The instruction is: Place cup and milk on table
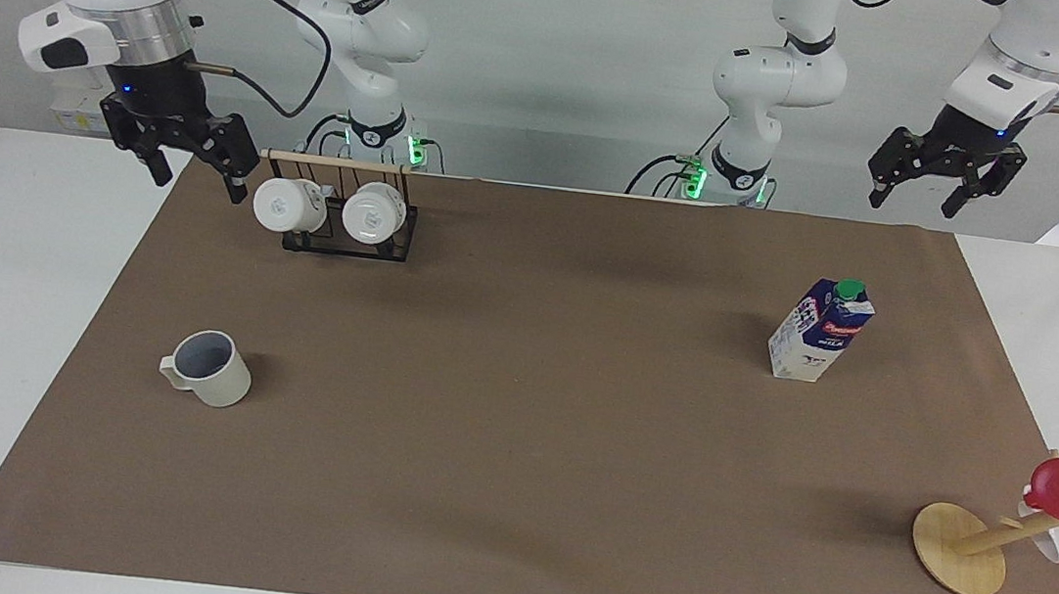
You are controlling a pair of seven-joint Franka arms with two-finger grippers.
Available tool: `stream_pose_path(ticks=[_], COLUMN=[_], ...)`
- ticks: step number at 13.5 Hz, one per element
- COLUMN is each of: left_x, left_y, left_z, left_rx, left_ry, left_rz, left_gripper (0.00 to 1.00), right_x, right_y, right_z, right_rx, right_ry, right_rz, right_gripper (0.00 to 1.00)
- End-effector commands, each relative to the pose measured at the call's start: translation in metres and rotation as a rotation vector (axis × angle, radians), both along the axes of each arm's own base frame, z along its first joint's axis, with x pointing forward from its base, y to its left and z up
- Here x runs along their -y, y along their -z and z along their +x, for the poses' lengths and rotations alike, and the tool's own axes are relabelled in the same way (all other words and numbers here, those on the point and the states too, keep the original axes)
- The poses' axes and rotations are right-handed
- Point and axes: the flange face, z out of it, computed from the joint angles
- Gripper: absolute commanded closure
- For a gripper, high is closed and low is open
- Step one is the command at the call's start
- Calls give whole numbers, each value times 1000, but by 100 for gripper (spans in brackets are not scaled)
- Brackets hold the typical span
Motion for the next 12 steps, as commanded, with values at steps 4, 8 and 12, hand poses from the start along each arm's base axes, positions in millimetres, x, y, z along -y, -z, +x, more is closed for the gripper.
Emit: stream_pose_path(ticks=[4, 8, 12], left_x=[-5, -6, -6], left_y=[1, 22, 53], left_z=[-4, -4, -1], left_rx=[-12, -46, -32], left_ry=[9, 13, 12], left_rz=[18, 20, 21], left_gripper=[0, 0, 0], right_x=[12, 22, 36], right_y=[82, 151, 218], right_z=[35, 32, 28], right_rx=[1, -28, 2], right_ry=[-60, -102, -145], right_rz=[-13, -18, -29], right_gripper=[0, 0, 0])
